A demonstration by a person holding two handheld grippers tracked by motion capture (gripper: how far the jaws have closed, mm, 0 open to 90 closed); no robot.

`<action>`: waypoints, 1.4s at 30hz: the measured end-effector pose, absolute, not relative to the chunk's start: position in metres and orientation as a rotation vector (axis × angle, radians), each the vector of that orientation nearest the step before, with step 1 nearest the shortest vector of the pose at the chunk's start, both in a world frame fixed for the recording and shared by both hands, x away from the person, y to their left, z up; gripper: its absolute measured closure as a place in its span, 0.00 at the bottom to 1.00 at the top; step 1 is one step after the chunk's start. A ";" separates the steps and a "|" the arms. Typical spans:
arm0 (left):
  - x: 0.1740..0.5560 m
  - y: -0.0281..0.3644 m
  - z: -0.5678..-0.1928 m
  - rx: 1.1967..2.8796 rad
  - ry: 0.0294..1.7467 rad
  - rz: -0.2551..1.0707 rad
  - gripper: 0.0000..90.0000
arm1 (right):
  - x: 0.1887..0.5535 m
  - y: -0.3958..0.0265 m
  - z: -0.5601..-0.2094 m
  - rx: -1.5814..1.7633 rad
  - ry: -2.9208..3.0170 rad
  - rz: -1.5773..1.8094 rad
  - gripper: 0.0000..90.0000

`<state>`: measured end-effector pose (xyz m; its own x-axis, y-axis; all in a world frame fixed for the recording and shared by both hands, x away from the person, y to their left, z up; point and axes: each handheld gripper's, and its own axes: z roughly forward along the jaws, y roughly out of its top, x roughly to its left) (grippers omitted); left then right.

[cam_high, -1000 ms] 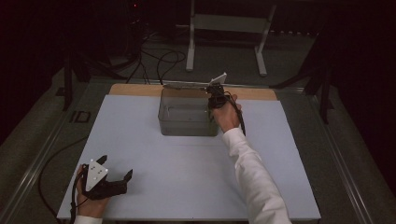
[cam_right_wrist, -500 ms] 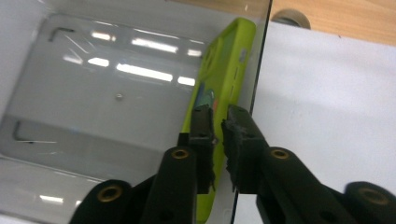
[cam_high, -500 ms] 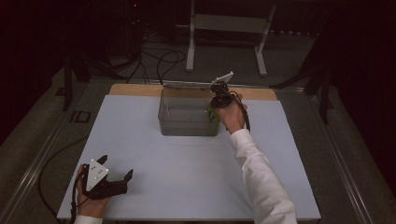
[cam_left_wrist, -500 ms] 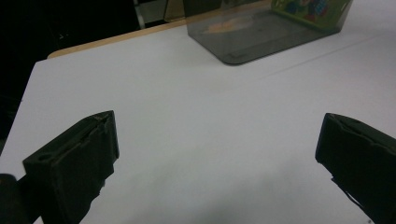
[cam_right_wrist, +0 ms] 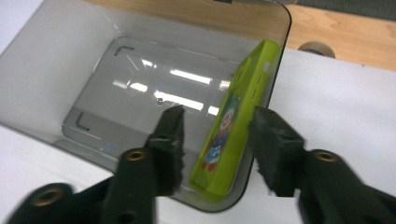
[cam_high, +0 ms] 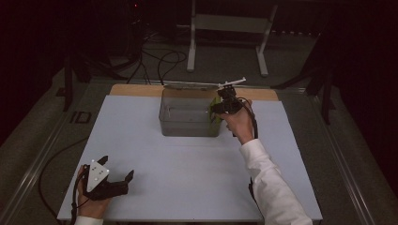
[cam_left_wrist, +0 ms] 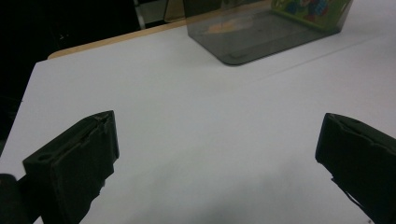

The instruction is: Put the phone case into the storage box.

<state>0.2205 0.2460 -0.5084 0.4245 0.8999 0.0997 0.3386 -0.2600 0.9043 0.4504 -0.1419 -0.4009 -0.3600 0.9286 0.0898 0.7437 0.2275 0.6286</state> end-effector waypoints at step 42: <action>0.220 0.248 -0.507 1.776 1.083 0.817 0.00 | 0.326 -0.231 -0.441 1.238 2.002 1.040 0.11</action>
